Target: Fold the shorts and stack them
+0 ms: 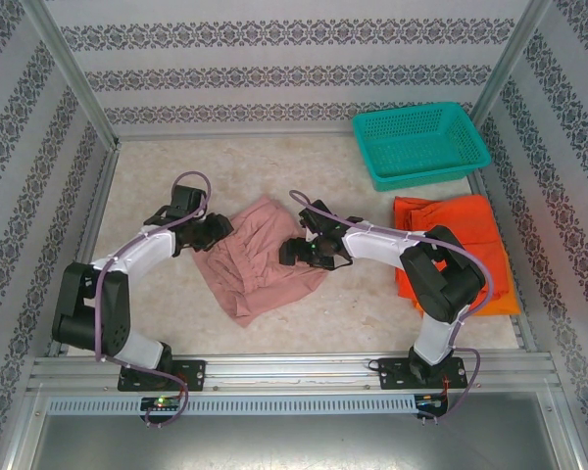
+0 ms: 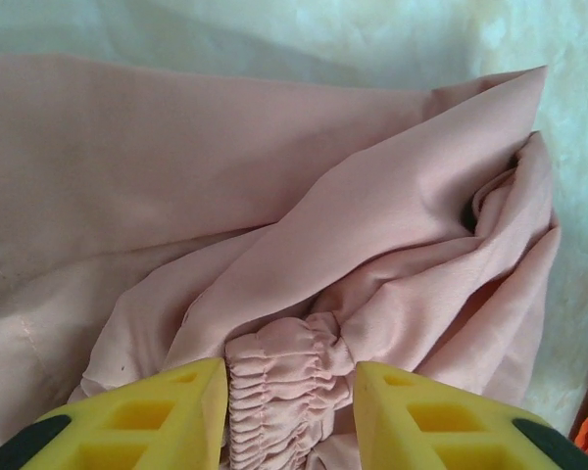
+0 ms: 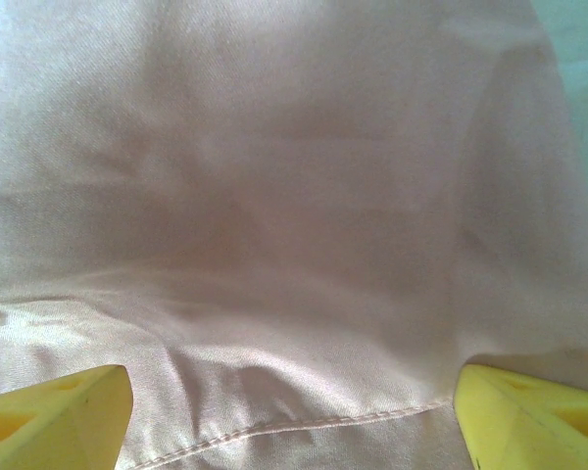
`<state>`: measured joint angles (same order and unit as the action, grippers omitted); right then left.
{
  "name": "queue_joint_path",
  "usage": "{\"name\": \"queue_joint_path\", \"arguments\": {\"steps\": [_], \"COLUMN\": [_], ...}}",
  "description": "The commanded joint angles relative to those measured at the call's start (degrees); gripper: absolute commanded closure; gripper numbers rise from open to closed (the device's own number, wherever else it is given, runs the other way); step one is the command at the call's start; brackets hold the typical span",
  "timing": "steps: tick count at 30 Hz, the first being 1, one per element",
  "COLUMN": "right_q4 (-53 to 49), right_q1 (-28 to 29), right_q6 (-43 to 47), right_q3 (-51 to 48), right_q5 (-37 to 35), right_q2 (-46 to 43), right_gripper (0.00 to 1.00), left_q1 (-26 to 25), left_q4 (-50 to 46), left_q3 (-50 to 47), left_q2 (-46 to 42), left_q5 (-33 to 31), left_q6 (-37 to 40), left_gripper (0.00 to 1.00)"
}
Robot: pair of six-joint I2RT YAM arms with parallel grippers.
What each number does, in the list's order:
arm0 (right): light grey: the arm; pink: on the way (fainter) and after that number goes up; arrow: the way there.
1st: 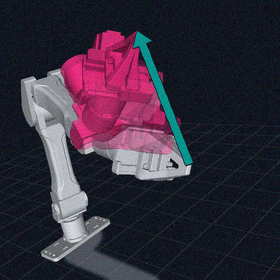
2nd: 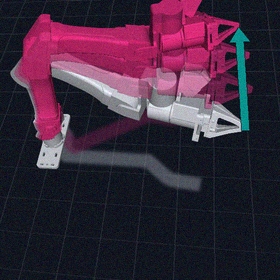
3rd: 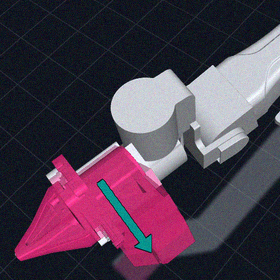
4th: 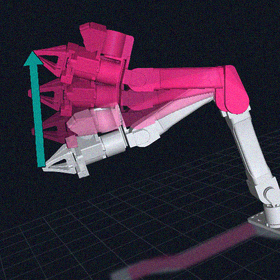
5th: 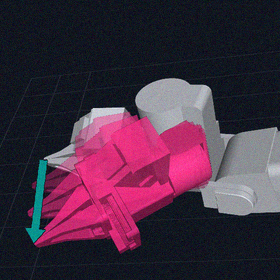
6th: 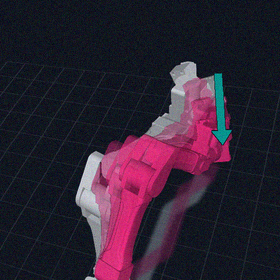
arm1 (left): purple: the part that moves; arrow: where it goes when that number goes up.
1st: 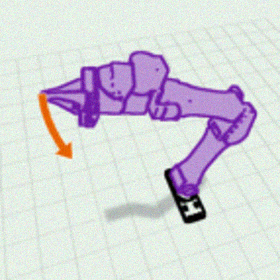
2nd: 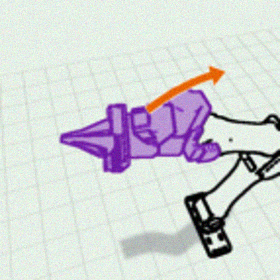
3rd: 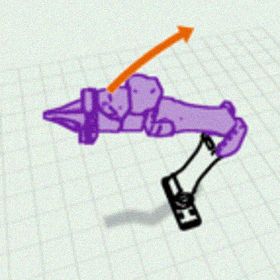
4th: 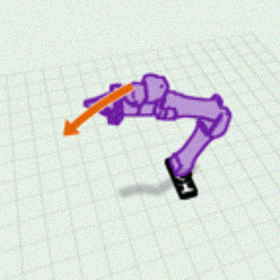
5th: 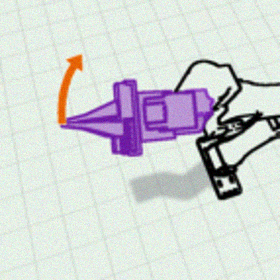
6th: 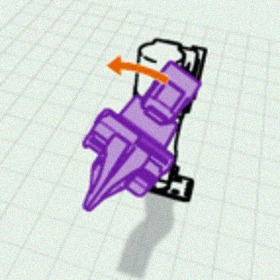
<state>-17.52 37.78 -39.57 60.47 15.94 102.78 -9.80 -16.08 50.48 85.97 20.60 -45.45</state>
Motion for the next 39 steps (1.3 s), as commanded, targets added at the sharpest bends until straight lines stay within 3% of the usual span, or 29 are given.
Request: {"name": "queue_joint_path", "arguments": {"steps": [1, 12, 20, 26, 39], "right_q4": [-1.55, -1.37, -1.47, -1.82, -1.68], "right_q1": [0.91, 0.97, 0.98, 0.72, 0.43], "right_q6": [-1.26, -1.30, -1.12, -1.03, -1.89], "right_q3": [-1.30, -1.21, -1.88, -2.42, -4.34], "right_q5": [-0.21, -0.12, -0.64, -1.53, -1.28], "right_q2": [-0.26, 0.31, 1.14, 1.16, 1.51], "right_gripper": [0.13, 0.13, 0.13, 0.13, 0.12], "left_q1": [-0.56, -1.29, -2.54, -2.57, -1.19], "left_q4": [2.43, 3.42, 2.68, -2.38, -8.20], "left_q3": [0.18, 1.56, 4.42, 6.12, 2.79], "left_q2": [1.92, 5.83, 6.22, 4.03, -6.18], "left_q5": [1.98, 4.04, 4.21, 1.03, -4.87], "left_q6": [-0.50, -1.26, -1.79, 0.88, 3.62], "left_gripper": [0.62, 0.64, 0.80, 0.99, 1.00]}}
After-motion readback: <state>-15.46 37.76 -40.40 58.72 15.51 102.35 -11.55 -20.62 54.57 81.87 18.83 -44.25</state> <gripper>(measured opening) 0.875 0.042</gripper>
